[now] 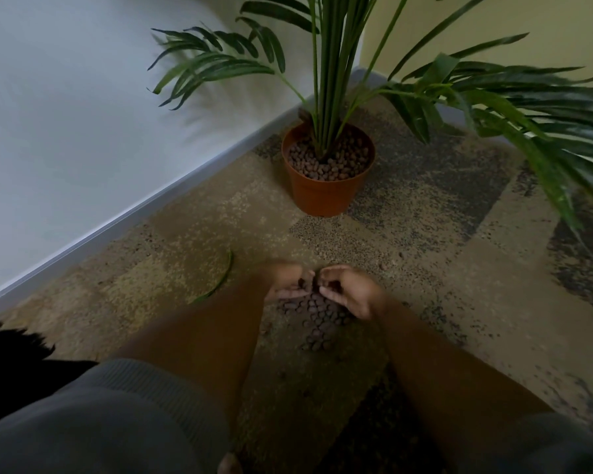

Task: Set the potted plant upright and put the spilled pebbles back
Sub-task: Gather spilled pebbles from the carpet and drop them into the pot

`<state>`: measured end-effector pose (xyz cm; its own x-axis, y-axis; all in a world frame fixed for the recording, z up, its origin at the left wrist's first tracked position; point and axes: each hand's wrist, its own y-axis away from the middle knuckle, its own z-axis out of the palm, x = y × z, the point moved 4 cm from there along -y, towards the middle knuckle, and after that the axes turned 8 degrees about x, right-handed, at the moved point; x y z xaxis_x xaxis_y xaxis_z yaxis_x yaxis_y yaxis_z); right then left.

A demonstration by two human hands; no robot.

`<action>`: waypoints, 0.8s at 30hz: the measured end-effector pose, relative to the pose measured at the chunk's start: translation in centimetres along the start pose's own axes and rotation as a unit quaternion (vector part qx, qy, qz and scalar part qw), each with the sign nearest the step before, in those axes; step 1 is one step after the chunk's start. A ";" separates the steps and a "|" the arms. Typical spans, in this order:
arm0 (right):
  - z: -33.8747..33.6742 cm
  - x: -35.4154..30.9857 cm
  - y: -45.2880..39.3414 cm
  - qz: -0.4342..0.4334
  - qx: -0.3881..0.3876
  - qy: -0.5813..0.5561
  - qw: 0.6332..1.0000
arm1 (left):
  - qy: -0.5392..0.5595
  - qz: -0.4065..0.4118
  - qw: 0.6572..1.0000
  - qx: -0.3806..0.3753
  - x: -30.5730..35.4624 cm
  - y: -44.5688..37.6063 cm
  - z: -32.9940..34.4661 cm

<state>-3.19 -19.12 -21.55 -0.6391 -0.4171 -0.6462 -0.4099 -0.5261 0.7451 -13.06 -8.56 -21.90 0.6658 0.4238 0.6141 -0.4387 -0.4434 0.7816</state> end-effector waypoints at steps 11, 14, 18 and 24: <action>1.4 -1.0 0.8 0.020 -0.104 -0.158 0.982 | 0.232 -0.033 0.972 -0.033 0.9 0.5 0.8; 1.7 -1.5 0.3 0.056 -0.055 -0.212 0.974 | 0.296 -0.045 0.954 0.015 1.7 0.1 0.3; 2.6 -4.0 0.4 0.041 -0.039 -0.288 0.956 | 0.396 -0.033 0.918 0.022 4.6 0.3 -0.3; 4.3 -8.2 1.3 0.017 -0.059 -0.366 0.929 | 0.488 0.024 0.873 0.011 10.1 1.3 -0.3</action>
<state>-1.30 -13.17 -14.54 -0.9392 0.1570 -0.3053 -0.3346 -0.6173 0.7120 -7.10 -4.62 -14.61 -0.1883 0.8697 0.4563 -0.4331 -0.4905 0.7562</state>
